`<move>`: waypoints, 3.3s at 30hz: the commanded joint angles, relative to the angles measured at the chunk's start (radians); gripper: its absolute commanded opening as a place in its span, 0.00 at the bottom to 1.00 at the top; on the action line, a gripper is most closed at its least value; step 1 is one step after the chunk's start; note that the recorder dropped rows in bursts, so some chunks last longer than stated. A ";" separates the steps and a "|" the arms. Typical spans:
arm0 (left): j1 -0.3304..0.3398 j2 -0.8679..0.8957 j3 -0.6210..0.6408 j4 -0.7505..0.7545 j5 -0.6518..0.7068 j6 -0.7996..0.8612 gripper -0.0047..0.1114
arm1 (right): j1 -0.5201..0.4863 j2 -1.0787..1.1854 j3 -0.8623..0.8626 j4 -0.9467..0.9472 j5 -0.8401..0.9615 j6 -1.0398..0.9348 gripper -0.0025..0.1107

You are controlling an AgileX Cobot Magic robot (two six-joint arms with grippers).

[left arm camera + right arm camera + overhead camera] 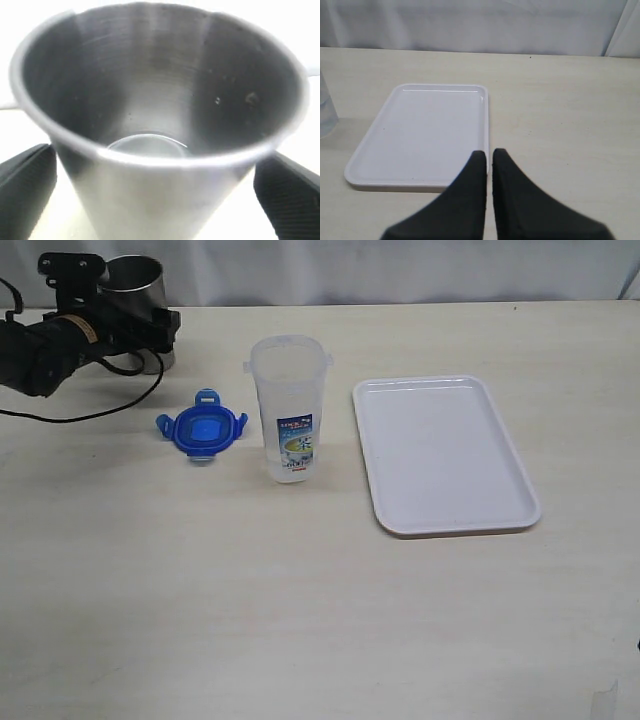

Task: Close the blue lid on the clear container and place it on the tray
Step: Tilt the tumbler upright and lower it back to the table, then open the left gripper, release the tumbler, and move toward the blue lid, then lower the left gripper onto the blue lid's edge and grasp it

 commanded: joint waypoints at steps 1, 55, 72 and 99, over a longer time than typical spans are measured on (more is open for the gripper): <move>0.002 -0.022 0.047 -0.011 -0.012 -0.001 0.95 | -0.004 -0.004 0.002 -0.003 -0.003 0.000 0.06; 0.001 -0.674 0.554 -0.251 -0.115 0.242 0.06 | -0.004 -0.004 0.002 -0.003 -0.003 0.000 0.06; 0.003 -0.671 0.051 -0.221 1.120 0.253 0.04 | -0.004 -0.004 0.002 -0.003 -0.003 0.002 0.06; -0.182 -0.290 0.047 -0.712 1.038 0.689 0.43 | -0.004 -0.004 0.002 -0.003 -0.003 0.002 0.06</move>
